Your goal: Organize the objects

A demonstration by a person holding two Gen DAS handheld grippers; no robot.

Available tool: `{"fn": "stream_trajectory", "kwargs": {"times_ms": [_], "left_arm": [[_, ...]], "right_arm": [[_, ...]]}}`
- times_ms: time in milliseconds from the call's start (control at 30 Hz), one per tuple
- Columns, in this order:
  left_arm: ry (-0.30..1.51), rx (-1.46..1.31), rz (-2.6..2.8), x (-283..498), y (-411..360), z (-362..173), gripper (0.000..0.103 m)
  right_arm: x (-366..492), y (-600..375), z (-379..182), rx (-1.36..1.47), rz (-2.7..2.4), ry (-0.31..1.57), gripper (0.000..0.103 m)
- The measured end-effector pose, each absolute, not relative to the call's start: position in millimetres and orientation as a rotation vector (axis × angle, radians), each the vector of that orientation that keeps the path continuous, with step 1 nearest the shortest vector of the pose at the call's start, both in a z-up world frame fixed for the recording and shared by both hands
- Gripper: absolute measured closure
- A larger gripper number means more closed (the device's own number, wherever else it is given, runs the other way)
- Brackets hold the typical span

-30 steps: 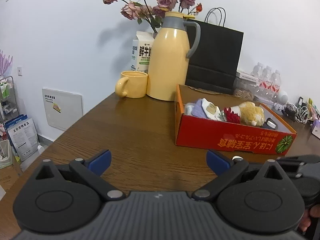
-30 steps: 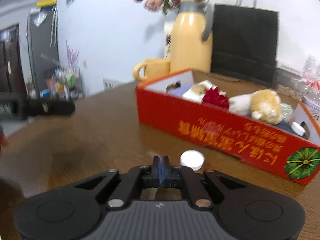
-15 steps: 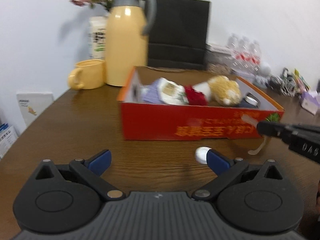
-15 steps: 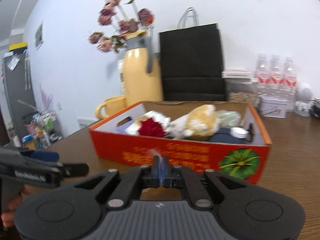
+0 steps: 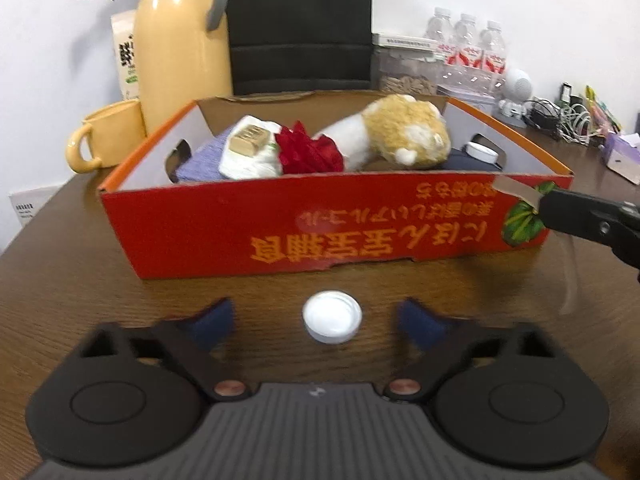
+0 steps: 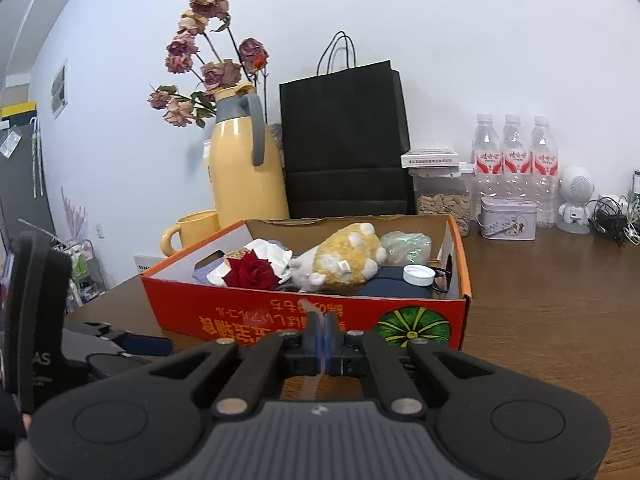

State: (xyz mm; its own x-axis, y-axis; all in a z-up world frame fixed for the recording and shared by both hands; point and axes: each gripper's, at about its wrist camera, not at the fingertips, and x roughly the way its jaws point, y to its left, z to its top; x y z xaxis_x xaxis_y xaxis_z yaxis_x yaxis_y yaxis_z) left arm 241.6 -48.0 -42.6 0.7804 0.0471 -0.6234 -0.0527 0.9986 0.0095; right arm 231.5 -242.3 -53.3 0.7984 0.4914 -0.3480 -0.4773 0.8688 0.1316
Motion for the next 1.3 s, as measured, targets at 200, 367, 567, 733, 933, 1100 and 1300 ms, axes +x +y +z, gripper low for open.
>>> {"fn": "stream_trajectory", "kwargs": {"times_ms": [200, 367, 567, 733, 933, 1100, 1300], "left_arm": [[0.62, -0.041, 0.017, 230, -45, -37, 0.074], [0.56, -0.042, 0.008, 221, -46, -28, 0.074], [0.513, -0.06, 0.015, 215, -43, -18, 0.074], [0.479, -0.07, 0.006, 217, -37, -2, 0.074], [0.399, -0.066, 0.027, 232, -26, 27, 0.074], [0.358, -0.078, 0.044, 253, -17, 40, 0.074], [0.356, -0.087, 0.055, 284, -7, 40, 0.074]], "right_arm": [[229, -243, -53, 0.033, 0.517, 0.377, 0.102], [228, -243, -53, 0.032, 0.512, 0.372, 0.102], [227, -243, -52, 0.029, 0.5, 0.359, 0.102], [227, -242, -40, 0.034, 0.495, 0.327, 0.102], [240, -236, -18, 0.015, 0.481, 0.289, 0.102], [265, -229, -2, 0.003, 0.455, 0.264, 0.102], [304, -223, -2, 0.002, 0.426, 0.286, 0.102]]}}
